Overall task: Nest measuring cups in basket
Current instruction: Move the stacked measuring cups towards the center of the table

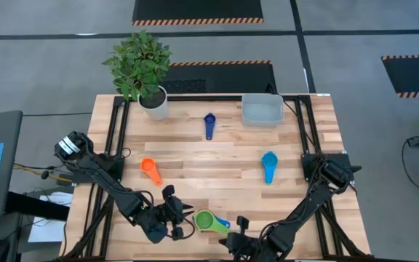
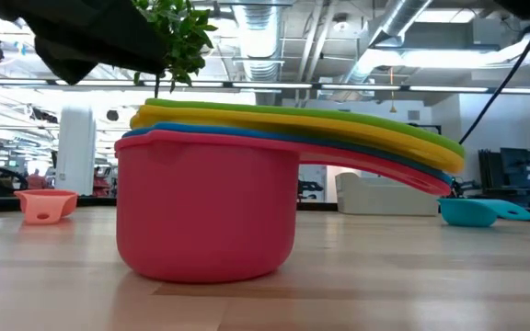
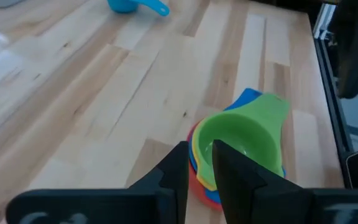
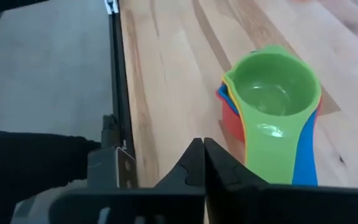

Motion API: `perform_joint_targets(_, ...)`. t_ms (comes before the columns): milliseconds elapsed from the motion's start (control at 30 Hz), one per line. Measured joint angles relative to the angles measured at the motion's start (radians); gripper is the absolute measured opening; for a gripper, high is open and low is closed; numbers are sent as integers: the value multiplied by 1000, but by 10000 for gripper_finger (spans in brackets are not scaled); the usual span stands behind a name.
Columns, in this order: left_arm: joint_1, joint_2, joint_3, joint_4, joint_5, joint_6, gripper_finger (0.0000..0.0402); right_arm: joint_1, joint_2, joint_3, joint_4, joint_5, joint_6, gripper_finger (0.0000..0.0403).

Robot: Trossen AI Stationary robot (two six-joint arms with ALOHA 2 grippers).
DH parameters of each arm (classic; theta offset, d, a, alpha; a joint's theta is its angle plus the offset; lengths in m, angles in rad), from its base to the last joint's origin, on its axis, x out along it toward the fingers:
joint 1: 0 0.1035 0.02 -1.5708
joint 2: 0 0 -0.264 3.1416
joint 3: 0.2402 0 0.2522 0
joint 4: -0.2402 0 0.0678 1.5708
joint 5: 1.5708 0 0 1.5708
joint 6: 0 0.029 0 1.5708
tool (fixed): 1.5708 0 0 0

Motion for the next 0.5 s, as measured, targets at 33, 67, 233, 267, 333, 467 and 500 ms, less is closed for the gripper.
perform_joint_targets(33, -3, 0, 0, 0, -4, -3, 61, 1, 0, 0, -2, -1, 1, 12)
perform_joint_targets(67, -8, 0, 0, 7, -11, -3, 61, 3, 0, 0, 1, -3, 3, 14)
perform_joint_targets(233, -14, 0, 0, 17, -18, -4, 61, 0, 1, 0, 55, -66, 4, 9)
perform_joint_targets(267, -17, 0, 0, 19, -18, -4, 61, -4, 5, 0, 83, -91, 3, 6)
perform_joint_targets(333, -20, 0, 0, 18, -18, -4, 61, -14, 23, 0, 145, -133, -18, 5)
perform_joint_targets(467, -26, 0, 0, 14, -13, -3, 61, -28, 69, 0, 250, -203, -51, 9)
perform_joint_targets(500, -26, 0, 0, 15, -10, 0, 61, -26, 79, 0, 258, -208, -54, 9)
